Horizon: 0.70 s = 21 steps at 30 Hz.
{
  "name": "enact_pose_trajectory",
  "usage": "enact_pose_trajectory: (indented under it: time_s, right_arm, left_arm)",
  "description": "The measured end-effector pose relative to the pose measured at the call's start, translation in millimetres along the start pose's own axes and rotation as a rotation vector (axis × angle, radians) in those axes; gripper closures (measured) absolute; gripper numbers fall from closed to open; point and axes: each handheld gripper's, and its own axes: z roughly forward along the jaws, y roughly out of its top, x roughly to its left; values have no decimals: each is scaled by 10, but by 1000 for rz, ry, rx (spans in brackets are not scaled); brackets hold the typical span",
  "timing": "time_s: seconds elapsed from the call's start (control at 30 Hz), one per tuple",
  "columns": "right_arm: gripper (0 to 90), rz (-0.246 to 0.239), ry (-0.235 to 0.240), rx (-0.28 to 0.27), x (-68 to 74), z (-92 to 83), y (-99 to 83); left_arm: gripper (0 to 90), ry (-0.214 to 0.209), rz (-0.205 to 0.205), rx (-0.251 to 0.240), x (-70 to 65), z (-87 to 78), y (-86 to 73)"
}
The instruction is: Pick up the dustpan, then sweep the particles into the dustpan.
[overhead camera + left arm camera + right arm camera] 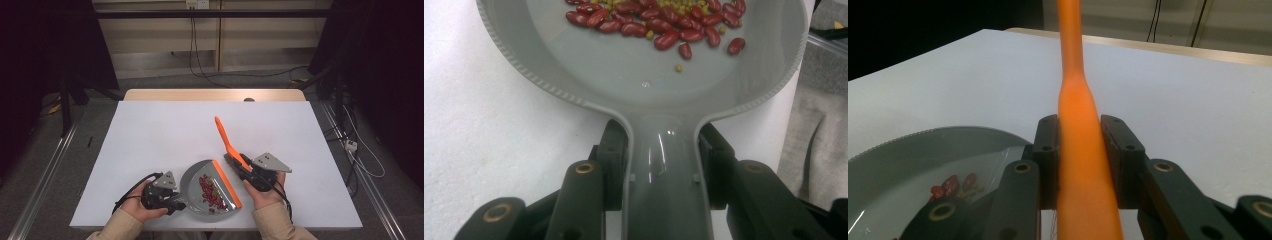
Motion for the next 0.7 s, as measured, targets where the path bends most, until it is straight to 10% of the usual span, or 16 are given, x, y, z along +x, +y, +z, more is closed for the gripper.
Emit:
enact_pose_trajectory:
  time_s: [0.7]
  right_arm:
    - [712, -6, -8, -2, -125, -80, 31]
  left_arm:
    - [637, 31, -43, -78, 78, -151, -41]
